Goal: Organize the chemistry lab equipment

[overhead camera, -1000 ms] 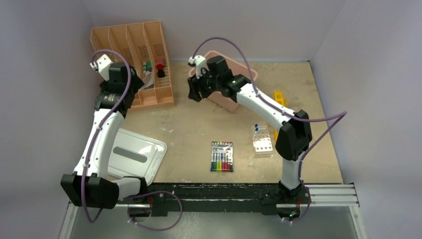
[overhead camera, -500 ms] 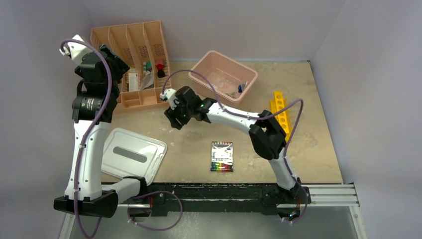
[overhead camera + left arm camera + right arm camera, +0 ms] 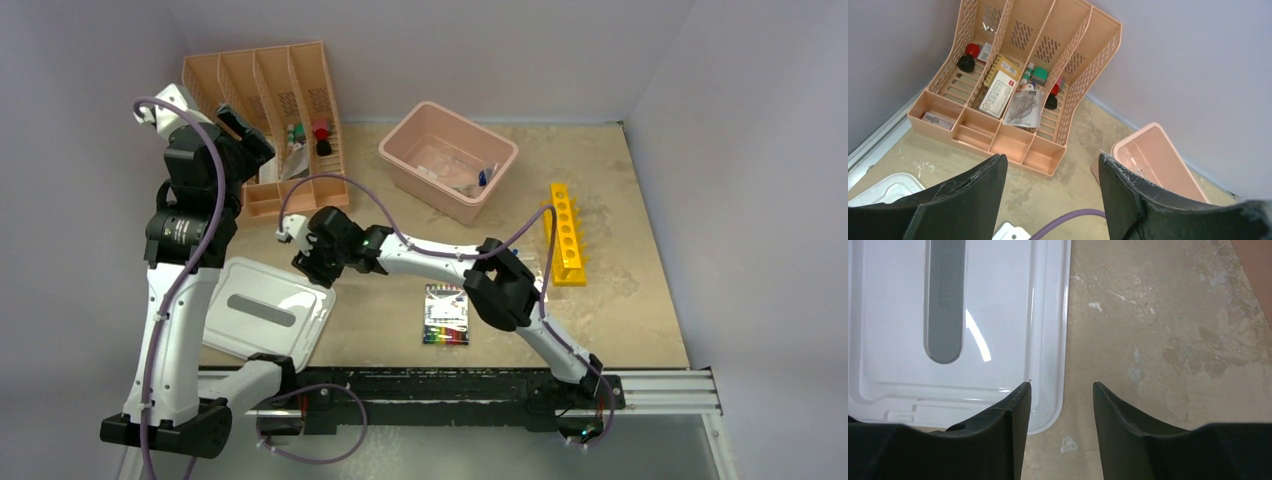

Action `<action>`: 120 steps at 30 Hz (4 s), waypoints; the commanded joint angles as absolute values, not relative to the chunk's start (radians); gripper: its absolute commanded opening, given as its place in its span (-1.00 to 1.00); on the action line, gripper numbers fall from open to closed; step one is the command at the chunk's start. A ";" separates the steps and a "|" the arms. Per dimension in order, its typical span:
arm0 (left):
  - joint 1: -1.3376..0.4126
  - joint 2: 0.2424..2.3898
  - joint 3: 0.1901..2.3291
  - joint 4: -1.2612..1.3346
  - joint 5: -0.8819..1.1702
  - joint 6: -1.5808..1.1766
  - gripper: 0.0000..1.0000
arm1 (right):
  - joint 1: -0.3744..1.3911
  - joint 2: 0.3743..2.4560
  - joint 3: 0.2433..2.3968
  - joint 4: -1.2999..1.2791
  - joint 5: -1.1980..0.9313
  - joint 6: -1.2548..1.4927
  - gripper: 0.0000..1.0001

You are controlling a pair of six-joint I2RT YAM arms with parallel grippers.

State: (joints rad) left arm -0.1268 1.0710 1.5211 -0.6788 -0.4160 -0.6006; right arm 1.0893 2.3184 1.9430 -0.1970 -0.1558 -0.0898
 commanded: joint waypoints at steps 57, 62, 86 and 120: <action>-0.152 1.065 1.435 -0.624 -0.366 -0.716 0.29 | 0.917 2.237 1.742 -0.349 -0.066 -0.206 -0.33; -0.152 1.059 1.431 -0.627 -0.374 -0.710 0.29 | 0.914 2.274 1.774 -0.334 -0.087 -0.213 -0.38; -0.152 0.933 1.168 -0.643 -0.387 -0.740 0.29 | 0.902 1.951 1.604 -0.201 -0.038 -0.166 -1.00; -0.152 1.075 0.954 0.028 0.432 -0.930 0.40 | 0.500 1.554 1.554 -0.157 0.006 -0.008 -1.00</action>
State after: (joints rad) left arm -0.1467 1.0180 0.9939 -0.2630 0.1944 -0.7856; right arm 0.5507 1.6306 1.5261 -0.2321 0.1253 -0.0666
